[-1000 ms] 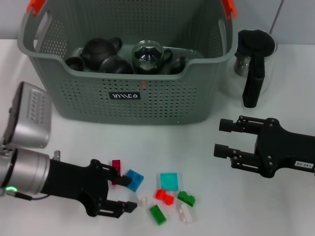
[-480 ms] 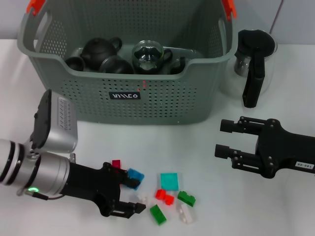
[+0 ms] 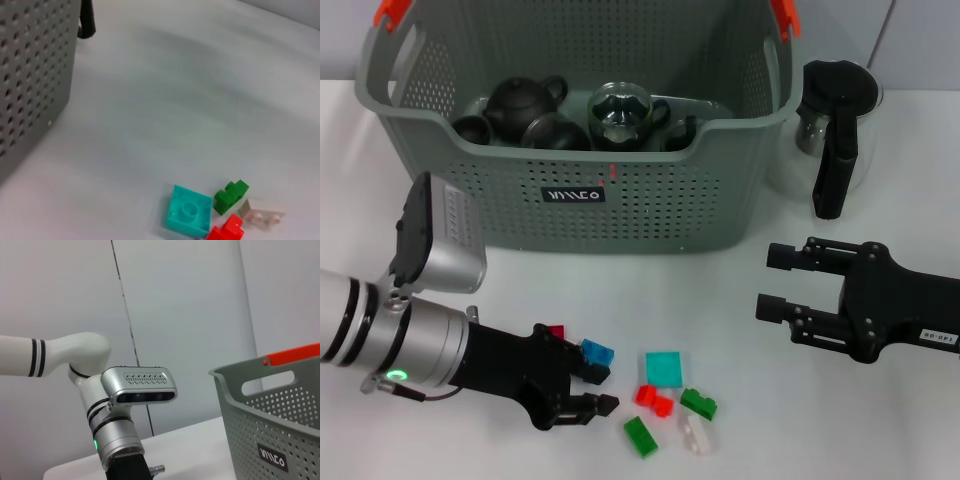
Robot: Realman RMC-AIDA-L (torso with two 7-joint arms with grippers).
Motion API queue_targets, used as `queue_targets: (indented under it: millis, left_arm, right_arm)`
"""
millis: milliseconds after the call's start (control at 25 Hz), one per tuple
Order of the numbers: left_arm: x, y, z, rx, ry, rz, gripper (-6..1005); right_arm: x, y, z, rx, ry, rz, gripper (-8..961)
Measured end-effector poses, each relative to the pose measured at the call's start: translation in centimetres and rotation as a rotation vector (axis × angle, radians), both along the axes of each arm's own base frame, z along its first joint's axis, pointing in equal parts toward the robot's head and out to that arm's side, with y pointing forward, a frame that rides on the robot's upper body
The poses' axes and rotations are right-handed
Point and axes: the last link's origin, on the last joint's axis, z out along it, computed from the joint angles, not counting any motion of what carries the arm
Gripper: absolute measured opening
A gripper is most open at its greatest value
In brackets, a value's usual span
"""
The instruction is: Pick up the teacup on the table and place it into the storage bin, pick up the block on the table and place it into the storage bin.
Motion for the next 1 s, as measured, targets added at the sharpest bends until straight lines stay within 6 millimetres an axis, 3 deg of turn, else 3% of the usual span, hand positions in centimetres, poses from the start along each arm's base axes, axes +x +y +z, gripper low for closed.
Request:
queue_targets:
  millis: [320,720,880,1000]
  left_arm:
    - [0.2,-0.2,-0.3,-0.029,0.017,-0.013,202]
    - [0.7,-0.2,-0.1,-0.051,0.005,-0.017,124]
    - [1.3,-0.2,1.6,-0.052,-0.024,-0.033,133]
    - [2.7,-0.1,4.9,-0.044,-0.091,-0.071,141]
  right_arm:
    - [0.1,-0.1,0.0,-0.001,0.0,-0.003,643]
    - [0.2,-0.2,0.0,-0.005,0.002,-0.004,642]
    - [0.2,-0.2,0.0,-0.007,0.005,-0.002,642]
    - [0.1,-0.2,0.0,-0.009,0.006,-0.002,642]
